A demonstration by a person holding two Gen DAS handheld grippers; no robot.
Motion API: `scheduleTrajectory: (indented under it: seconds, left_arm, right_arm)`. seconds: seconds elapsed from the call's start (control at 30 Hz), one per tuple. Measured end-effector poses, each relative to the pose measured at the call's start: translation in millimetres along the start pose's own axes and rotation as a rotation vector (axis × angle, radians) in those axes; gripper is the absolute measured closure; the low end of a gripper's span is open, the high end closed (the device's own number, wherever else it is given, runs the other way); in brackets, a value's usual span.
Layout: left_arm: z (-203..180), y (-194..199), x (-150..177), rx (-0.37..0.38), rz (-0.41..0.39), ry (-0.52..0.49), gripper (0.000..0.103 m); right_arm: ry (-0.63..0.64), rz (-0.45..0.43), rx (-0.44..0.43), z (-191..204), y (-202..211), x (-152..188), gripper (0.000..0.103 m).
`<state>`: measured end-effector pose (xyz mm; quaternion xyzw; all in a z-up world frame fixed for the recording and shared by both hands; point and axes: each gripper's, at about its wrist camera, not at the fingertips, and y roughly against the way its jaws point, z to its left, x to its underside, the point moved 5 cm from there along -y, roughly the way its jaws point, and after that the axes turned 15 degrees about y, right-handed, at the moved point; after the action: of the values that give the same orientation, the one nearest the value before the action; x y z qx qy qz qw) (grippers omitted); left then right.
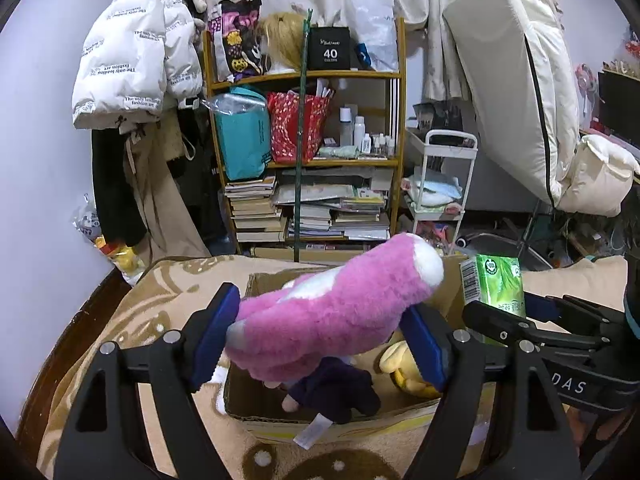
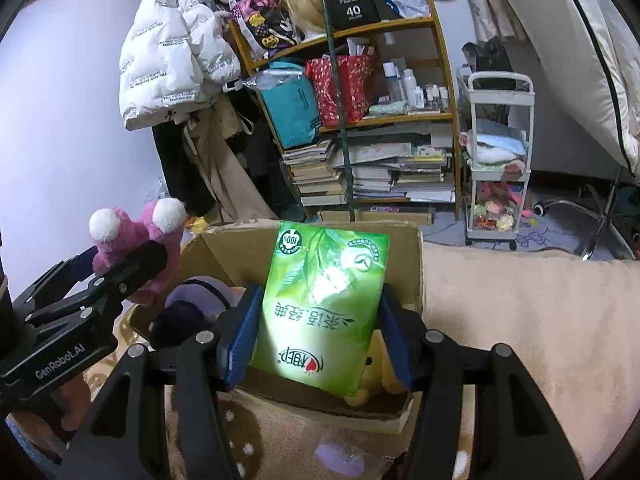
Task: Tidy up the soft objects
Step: 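Lift pink plush with left tool while right tool lifts tissue pack over box, then open both tools to drop the pink plush and tissue pack into the box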
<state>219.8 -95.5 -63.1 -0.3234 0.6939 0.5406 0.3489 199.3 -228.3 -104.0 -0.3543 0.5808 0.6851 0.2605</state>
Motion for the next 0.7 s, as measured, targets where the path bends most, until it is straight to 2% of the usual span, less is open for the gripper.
scheduleTrajectory:
  seconds: [0.3,0.43,0.53,0.63,0.7]
  left_arm:
    - [-3,-7,7,0.004,0.024,-0.007,0.023]
    - [-3,-5,5,0.028,0.032,0.005,0.022]
    - [-5,1,3,0.047,0.020,0.008,0.017]
    - [-6,4,3,0.042,0.008,0.001,0.014]
    - [-5,4,4,0.032,0.010,-0.006,0.014]
  right_arm:
    - [-0.003,0.033,-0.015,-3,-11,6,0.042]
    - [-0.003,0.032,-0.015,-3,-11,6,0.041]
    - [-0.002,0.029,-0.007,-4,-10,6,0.041]
    - [-0.007,0.017,-0.004,-4,-6,6,0.033]
    - [-0.007,0.012,-0.003,-4,-4,7,0.033]
